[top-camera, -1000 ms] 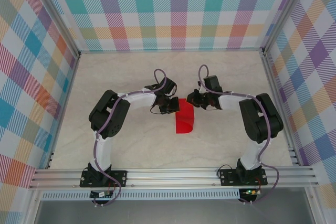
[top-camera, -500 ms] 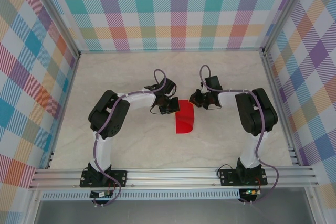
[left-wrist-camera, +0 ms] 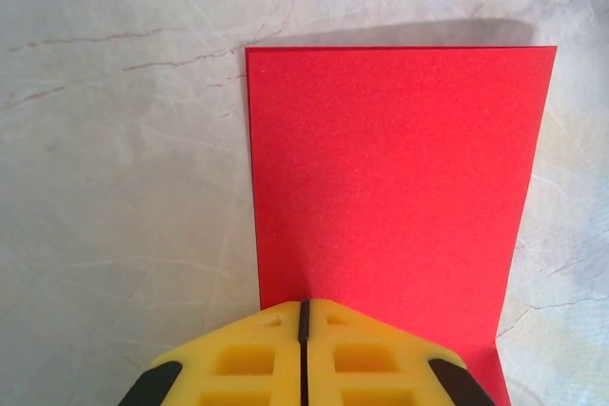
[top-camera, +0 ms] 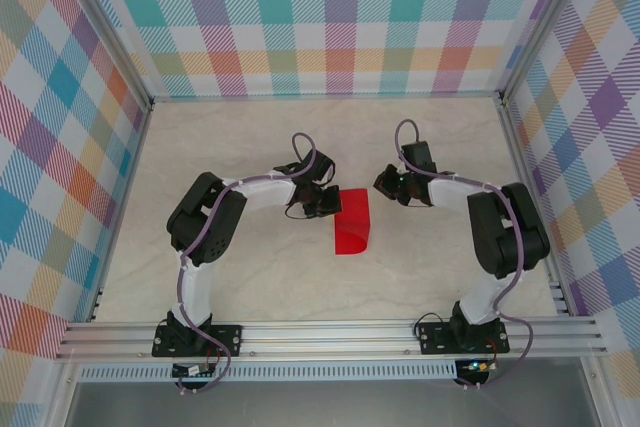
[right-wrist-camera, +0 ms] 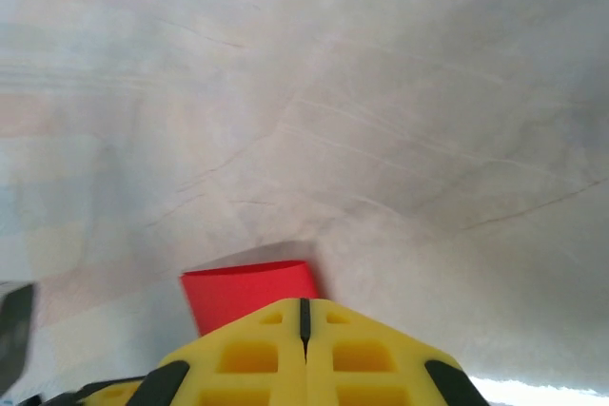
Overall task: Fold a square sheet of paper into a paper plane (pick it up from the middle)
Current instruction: First fold in half a square sheet of paper at the center of the table.
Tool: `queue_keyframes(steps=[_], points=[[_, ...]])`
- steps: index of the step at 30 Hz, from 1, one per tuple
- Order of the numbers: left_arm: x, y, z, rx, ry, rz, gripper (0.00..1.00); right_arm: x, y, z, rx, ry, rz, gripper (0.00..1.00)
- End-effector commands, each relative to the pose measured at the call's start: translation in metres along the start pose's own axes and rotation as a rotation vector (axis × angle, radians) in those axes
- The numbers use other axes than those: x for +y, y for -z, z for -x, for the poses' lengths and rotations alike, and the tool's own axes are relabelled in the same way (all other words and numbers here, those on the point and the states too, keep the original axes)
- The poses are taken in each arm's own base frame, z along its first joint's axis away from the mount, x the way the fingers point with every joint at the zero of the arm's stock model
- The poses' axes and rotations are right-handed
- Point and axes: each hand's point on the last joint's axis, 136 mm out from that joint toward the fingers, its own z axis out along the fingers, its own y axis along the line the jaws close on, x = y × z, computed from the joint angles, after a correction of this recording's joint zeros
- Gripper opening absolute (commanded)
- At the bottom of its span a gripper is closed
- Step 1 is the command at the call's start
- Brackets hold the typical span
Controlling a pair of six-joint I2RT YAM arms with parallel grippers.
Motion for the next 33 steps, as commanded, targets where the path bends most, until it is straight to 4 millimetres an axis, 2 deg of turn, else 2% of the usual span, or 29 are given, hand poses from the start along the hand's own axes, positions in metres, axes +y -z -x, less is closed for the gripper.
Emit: queue_keyframes(steps=[1, 3, 6, 11, 22, 33], points=[[0.099, -0.022, -0.068, 0.203, 0.082, 0.330, 0.07, 0.016, 0.008, -0.031, 0.123, 0.021, 0.068, 0.04], [0.099, -0.022, -0.069, 0.202, 0.083, 0.327, 0.07, 0.022, 0.009, -0.057, 0.226, 0.025, 0.114, 0.04], [0.099, -0.023, -0.069, 0.201, 0.084, 0.325, 0.07, 0.018, 0.014, -0.087, 0.307, 0.005, 0.134, 0.04], [0.100, -0.025, -0.069, 0.201, 0.082, 0.326, 0.07, 0.005, 0.020, -0.116, 0.380, -0.033, 0.121, 0.04], [0.102, -0.027, -0.069, 0.201, 0.085, 0.331, 0.07, -0.023, 0.018, -0.141, 0.433, -0.070, 0.060, 0.04], [0.102, -0.027, -0.069, 0.202, 0.090, 0.333, 0.06, -0.036, 0.018, -0.153, 0.465, -0.085, 0.039, 0.04]])
